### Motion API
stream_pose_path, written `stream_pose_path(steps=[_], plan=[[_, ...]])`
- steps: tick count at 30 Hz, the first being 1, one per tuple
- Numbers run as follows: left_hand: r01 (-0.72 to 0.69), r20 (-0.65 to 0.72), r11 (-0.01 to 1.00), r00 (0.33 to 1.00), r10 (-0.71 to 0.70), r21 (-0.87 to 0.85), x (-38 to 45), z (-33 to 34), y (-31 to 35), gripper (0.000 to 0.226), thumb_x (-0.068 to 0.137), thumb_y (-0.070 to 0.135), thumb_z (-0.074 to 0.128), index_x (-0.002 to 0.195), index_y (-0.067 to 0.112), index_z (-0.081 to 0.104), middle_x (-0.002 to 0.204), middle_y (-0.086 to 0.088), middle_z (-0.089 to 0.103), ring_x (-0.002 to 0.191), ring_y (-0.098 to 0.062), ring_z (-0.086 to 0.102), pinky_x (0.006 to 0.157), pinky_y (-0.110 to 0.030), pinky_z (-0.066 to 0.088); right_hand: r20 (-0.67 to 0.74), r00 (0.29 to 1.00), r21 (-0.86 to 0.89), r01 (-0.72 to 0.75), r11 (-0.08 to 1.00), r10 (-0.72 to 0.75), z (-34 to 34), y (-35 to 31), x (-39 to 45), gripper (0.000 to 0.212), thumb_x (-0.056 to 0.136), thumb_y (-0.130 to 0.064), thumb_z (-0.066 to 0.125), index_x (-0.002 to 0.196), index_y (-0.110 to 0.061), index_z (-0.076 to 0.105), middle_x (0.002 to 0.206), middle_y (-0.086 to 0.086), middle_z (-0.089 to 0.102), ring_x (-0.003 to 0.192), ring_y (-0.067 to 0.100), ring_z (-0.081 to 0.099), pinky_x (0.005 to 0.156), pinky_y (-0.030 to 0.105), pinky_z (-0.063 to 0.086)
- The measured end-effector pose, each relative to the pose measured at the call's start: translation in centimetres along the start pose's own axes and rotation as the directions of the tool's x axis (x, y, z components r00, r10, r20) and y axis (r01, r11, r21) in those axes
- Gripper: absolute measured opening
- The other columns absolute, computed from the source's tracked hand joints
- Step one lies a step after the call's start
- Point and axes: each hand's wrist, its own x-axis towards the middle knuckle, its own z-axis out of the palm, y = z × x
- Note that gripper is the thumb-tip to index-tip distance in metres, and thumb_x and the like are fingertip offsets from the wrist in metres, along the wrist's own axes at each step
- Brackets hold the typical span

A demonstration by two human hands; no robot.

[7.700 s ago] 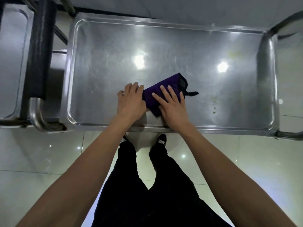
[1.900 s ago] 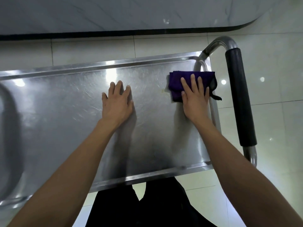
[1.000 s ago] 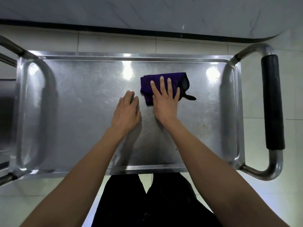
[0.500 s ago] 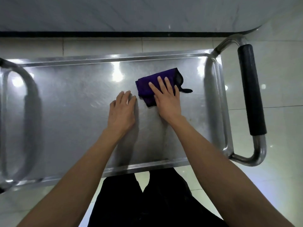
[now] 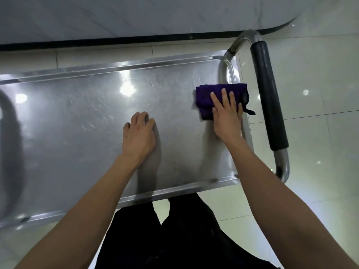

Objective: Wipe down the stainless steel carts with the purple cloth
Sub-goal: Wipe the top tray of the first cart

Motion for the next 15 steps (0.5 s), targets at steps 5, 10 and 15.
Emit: stream_pose_path(steps=[5,10,15], plan=[[-0.032,0.021,0.999,0.999,0.031,0.043,-0.9,-0.1,-0.2,0.039,0.093,0.018,0.052,0.131,0.011,0.053,0.145,-0.007,0.041,0.141,-0.029,0.03,0.099,-0.051,0.041,-0.012,1.0,-0.04,0.027,0.999,-0.028,1.6,1.0,-3.4,0.053,0.108,-0.03,0.027,0.158,-0.037,0.012,0.168,0.001,0.006,0.155,0.026,0.0,0.123,0.056,0.008],[0.049,0.011,0.999,0.999,-0.049,0.02,-2.9,0.0,-0.7,0.044,0.094,0.024,0.059,0.137,0.017,0.051,0.148,-0.01,0.041,0.14,-0.034,0.033,0.106,-0.056,0.039,-0.029,0.999,-0.069,0.03,0.997,-0.032,3.7,-0.2,-7.3,0.055,0.107,-0.031,0.029,0.159,-0.034,0.013,0.168,0.004,0.01,0.154,0.03,0.003,0.121,0.06,0.012],[0.133,-0.021,0.991,0.991,-0.134,-0.025,-6.3,0.6,-2.6,0.036,0.094,0.025,0.06,0.127,0.011,0.059,0.137,-0.012,0.05,0.132,-0.033,0.041,0.102,-0.053,0.041,-0.019,0.999,-0.08,0.044,0.996,-0.046,4.5,-3.7,-8.6,0.055,0.106,-0.031,0.028,0.159,-0.032,0.014,0.168,0.005,0.009,0.154,0.028,0.002,0.12,0.06,0.015]])
